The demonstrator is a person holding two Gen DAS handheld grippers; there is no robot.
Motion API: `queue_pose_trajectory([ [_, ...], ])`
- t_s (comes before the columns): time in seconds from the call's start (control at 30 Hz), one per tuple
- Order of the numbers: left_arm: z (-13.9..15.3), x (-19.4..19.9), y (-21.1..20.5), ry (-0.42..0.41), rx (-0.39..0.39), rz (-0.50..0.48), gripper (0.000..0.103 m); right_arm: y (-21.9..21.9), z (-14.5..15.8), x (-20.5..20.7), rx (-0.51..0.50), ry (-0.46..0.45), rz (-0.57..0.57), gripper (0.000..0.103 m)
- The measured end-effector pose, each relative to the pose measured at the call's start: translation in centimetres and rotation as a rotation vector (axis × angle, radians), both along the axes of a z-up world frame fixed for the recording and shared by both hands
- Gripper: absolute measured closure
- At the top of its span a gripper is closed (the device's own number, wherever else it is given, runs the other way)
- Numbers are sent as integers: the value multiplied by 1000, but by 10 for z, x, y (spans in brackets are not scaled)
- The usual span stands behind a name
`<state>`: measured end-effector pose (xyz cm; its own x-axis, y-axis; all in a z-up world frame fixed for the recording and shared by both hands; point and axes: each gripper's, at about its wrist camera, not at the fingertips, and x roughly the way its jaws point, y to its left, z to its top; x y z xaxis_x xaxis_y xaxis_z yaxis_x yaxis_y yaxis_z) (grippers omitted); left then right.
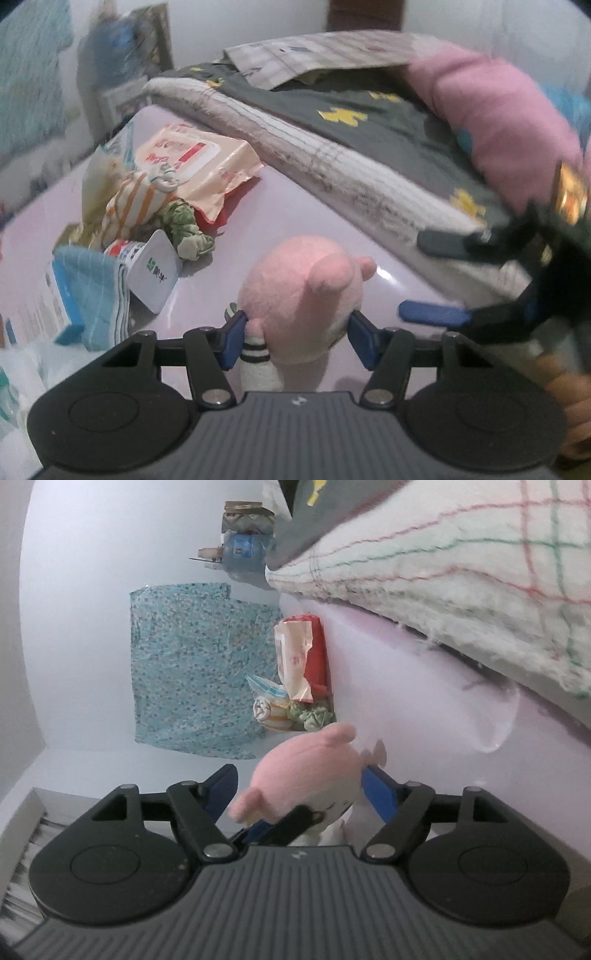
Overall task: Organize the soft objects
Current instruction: 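Close the right tool on the pink plush doll and lift it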
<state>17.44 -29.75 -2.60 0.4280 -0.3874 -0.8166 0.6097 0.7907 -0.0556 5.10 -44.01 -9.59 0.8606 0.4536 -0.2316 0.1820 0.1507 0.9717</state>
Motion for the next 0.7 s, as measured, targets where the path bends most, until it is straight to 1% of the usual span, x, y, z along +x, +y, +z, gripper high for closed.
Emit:
queue_pose_trajectory([
  [0.07, 9, 4, 9, 47, -63, 18, 43, 4, 1, 5, -10, -3, 4, 25],
  [0.17, 25, 7, 22, 112, -163, 36, 44, 14, 0, 13, 14, -19, 25, 23],
  [0.33, 50, 3, 43, 165, -291, 65, 44, 29, 7, 15, 110, -141, 39, 21],
  [0.4, 58, 0, 52, 186, -337, 71, 44, 34, 14, 15, 126, -186, 41, 21],
  [0.43, 63, -2, 57, 192, -357, 72, 44, 37, 19, 14, 126, -209, 44, 23],
  [0.53, 79, -13, 72, 174, -388, 82, 44, 46, 42, 13, 89, -258, 63, 29],
  [0.7, 109, -34, 107, 114, -439, 104, 43, 74, 87, 11, -13, -340, 109, 32],
])
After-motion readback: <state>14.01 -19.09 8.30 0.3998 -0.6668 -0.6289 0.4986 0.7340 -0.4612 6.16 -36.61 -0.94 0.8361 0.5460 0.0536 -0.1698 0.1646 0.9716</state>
